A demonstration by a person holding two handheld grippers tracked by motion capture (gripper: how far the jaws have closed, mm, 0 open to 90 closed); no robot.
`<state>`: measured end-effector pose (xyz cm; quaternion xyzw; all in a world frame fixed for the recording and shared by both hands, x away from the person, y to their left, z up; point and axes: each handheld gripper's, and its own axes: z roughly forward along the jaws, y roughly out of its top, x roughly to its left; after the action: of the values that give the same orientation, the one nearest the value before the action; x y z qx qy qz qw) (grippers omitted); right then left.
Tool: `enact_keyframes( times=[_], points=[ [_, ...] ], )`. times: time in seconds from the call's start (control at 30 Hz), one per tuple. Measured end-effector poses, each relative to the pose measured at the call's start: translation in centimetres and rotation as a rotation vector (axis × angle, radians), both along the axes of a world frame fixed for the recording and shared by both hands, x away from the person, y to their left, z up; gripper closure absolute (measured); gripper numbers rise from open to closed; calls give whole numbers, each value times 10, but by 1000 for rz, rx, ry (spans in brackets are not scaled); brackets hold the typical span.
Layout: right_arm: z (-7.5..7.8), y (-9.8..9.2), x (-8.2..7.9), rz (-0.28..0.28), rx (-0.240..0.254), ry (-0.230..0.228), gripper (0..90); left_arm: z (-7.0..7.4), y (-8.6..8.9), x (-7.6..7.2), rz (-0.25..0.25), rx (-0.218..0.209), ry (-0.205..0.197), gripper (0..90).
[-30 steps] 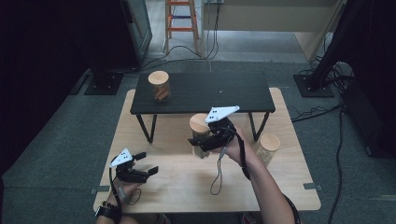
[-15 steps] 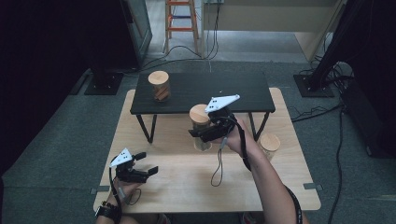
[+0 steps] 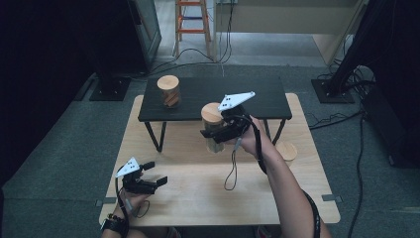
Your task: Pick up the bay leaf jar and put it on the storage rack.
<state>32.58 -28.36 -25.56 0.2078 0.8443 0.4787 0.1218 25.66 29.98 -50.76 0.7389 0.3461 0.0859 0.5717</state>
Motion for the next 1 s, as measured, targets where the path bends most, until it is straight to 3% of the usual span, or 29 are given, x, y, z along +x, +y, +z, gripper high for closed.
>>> enact_keyframes(
  times=[0.4,1.0],
  points=[
    [18,-1,8,0,-5,-24,250,-1,1,0,2,-9,1,16],
    [35,-9,19,-43,8,-41,250,-1,1,0,3,-8,2,16]
  ],
)
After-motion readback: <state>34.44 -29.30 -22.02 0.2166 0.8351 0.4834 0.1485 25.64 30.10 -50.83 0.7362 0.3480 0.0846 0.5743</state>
